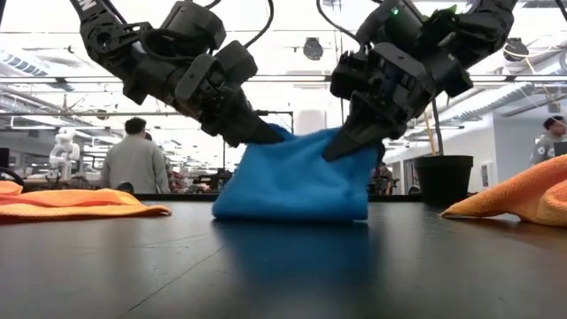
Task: Fold microfiber towels
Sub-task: Stack the blue microfiber towel on top of the yellow microfiber towel in the bin
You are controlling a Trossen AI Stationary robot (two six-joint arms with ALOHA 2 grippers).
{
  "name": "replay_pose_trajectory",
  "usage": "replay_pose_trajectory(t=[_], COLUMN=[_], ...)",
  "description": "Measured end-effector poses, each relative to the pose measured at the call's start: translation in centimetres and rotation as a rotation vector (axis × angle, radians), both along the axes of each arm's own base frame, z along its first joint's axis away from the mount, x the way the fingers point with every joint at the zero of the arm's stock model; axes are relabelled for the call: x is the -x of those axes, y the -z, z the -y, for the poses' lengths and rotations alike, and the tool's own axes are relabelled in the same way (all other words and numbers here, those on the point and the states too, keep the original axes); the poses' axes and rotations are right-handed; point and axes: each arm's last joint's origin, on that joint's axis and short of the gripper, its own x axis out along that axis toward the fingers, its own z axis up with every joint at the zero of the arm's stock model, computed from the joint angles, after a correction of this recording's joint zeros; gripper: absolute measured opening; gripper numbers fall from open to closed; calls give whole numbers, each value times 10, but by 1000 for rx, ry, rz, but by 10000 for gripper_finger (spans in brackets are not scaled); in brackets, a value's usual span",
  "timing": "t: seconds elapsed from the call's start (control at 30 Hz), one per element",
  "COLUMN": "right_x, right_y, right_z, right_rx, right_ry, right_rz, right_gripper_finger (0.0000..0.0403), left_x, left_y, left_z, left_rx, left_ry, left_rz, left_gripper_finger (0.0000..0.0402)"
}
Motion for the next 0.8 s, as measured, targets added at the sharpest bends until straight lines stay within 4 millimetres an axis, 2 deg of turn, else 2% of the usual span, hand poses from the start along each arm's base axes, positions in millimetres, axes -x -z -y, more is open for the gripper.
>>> replay_pose_trajectory(t=[0.13,0.27,0.43,0.57,0.7,0.8], right_x=[5,10,20,29,29,16], right_y=[-14,-33,-61,-80,-90,-95], right_z=[2,10,35,60,85,102], right_rx=[61,129,243,327,392,444], right_ry=[16,51,153,226,263,276], right_rz=[35,105,207,282,293,244], right_gripper_finger=[13,5,4,3,2,1], left_x=[3,8,21,29,31,34], left_y=[-10,-32,-64,-82,-87,-86], left_z=[-1,-3,-9,-16,-29,-45], left_rx=[-15,-73,-213,-329,-386,-413], left_ry=[-28,-94,-248,-370,-427,-499], left_rz=[26,96,191,235,251,229], left_gripper_finger=[8,8,10,8,8,10])
